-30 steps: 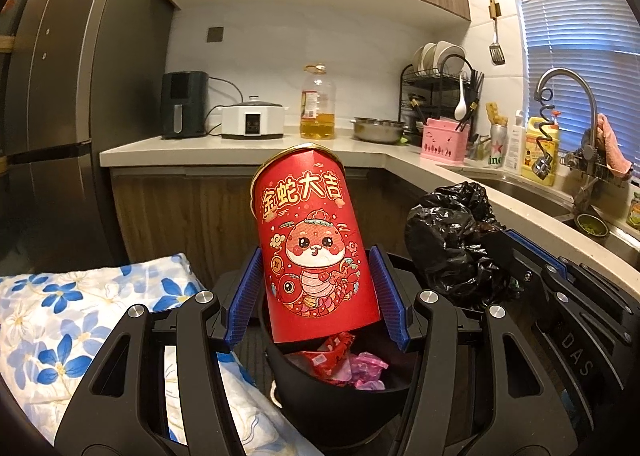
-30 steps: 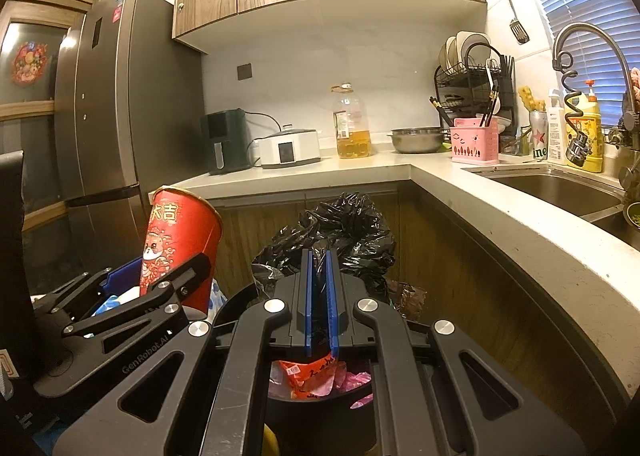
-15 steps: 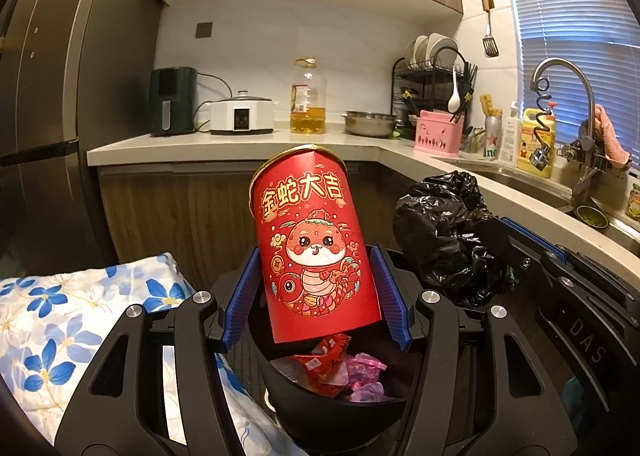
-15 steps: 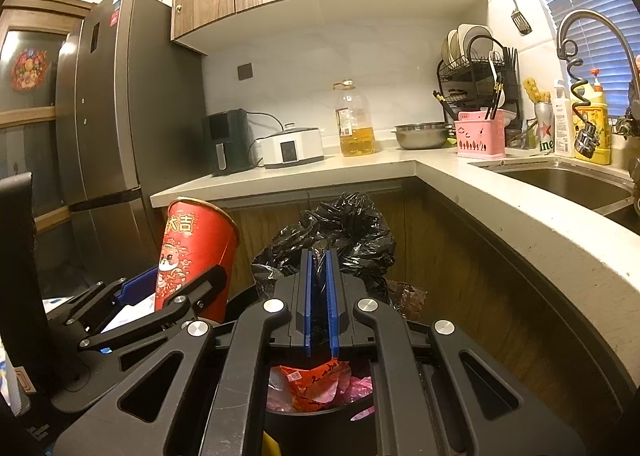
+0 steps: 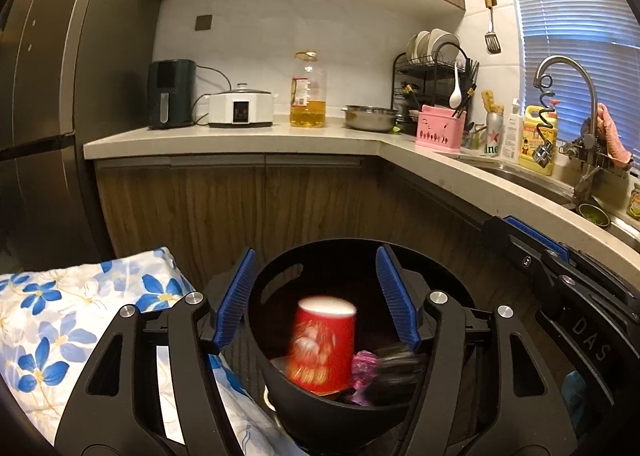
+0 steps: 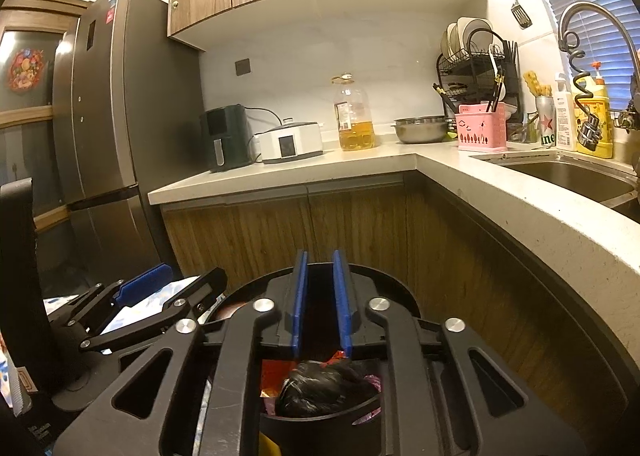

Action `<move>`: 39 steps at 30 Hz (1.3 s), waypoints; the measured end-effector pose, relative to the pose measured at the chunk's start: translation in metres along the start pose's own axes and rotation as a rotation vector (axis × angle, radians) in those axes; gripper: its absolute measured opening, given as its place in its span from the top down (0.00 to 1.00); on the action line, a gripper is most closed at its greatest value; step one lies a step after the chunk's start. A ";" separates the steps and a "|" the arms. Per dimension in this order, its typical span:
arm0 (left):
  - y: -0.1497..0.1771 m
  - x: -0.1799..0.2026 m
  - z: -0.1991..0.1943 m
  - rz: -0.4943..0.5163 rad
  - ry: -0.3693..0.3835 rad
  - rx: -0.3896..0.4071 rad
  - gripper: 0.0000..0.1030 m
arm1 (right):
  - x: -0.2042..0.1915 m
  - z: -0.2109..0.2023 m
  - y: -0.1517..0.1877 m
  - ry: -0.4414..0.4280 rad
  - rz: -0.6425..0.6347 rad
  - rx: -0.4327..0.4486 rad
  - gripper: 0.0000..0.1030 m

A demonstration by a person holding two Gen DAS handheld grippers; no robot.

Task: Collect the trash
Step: 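Move both open tools back toward the remaining trash on the table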

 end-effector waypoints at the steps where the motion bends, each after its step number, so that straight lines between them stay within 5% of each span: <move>1: 0.000 -0.001 0.000 -0.001 -0.006 0.000 0.39 | 0.001 0.000 0.000 0.002 0.001 0.000 0.78; 16: 0.011 -0.042 -0.041 -0.094 -0.095 0.004 0.14 | -0.008 -0.012 0.003 0.009 0.016 -0.027 0.31; 21: 0.019 -0.057 -0.068 -0.135 -0.124 0.008 0.06 | -0.019 -0.021 0.005 0.014 0.006 -0.031 0.28; 39: 0.060 -0.119 -0.158 -0.217 -0.262 0.018 0.06 | -0.091 -0.053 0.027 -0.072 -0.056 -0.043 0.24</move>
Point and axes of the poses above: each gripper's, at about its wrist camera, not at the fingertips, and z roughly the way its jaws point, x to its right, y to its underside, the point moved 3 cm from there along z, roughly the way its jaws point, and after that the axes turned 7 degrees about -x, right-handed, at the moved point
